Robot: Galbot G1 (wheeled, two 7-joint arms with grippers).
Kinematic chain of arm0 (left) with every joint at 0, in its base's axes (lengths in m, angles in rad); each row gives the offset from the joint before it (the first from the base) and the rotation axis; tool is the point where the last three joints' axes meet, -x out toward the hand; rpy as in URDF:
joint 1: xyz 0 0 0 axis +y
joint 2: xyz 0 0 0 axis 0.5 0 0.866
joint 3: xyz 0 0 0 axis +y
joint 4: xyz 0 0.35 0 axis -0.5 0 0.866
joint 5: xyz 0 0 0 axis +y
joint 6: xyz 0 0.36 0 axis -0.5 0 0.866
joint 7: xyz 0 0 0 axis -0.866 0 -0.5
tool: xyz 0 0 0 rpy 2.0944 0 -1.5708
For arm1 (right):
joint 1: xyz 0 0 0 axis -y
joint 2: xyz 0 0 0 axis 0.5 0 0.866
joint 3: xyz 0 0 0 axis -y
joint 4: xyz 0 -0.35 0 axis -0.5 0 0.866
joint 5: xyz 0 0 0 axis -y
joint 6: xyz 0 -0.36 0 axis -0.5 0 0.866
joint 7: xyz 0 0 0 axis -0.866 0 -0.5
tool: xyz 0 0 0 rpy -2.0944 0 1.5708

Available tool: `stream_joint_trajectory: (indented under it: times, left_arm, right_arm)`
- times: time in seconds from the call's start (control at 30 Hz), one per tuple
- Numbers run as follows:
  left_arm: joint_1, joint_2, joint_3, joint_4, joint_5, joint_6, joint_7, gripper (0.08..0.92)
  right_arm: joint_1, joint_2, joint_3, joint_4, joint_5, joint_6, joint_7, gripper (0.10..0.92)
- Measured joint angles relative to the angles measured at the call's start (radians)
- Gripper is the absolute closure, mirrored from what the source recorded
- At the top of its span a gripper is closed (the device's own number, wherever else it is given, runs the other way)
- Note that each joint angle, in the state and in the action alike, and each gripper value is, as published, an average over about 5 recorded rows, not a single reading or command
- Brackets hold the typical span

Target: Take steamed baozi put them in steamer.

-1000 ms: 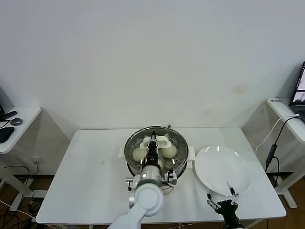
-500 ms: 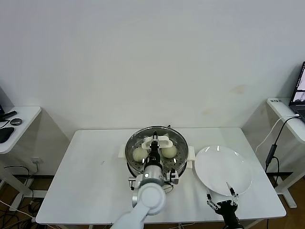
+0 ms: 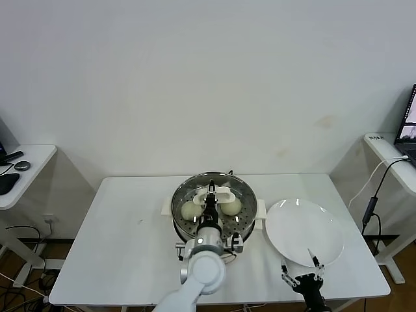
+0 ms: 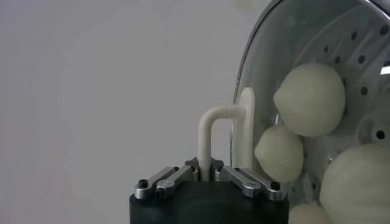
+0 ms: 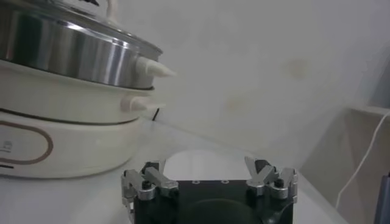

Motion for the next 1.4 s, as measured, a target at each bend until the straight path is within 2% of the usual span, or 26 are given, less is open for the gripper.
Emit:
stream_joint_trajectory:
  times: [0.13, 0.43, 0.63, 0.8, 1.07, 1.23, 1.4]
  left_arm:
    - [0.011, -0.002, -0.002, -0.008, -0.012, 0.000, -0.015, 0.767]
    - [0.068, 0.023, -0.007, -0.090, -0.094, -0.001, -0.076, 0.508]
    - [0.155, 0.068, -0.033, -0.221, -0.228, -0.012, -0.145, 0.335]
    - [0.290, 0.118, -0.109, -0.362, -0.470, -0.066, -0.239, 0.205]
    - [0.574, 0.159, -0.354, -0.486, -1.000, -0.327, -0.396, 0.177]
    - [0.727, 0.176, -0.486, -0.510, -1.305, -0.491, -0.444, 0.177]
    - [0.827, 0.181, -0.574, -0.494, -1.545, -0.622, -0.467, 0.177]
  right_arm:
    - [-0.005, 0.000, -0.001, 0.004, 0.003, -0.004, 0.000, 0.203]
    - [-0.018, 0.000, -0.005, 0.017, 0.004, -0.016, -0.001, 0.203]
    - [-0.029, 0.001, -0.004, 0.025, 0.002, -0.020, -0.002, 0.203]
    - [-0.036, 0.000, 0.002, 0.030, 0.009, -0.020, -0.003, 0.203]
    - [-0.043, -0.003, -0.004, 0.038, 0.028, -0.029, -0.009, 0.203]
    - [-0.059, -0.014, -0.014, 0.050, 0.050, -0.040, -0.016, 0.203]
    - [-0.080, -0.028, -0.025, 0.070, 0.087, -0.059, -0.026, 0.203]
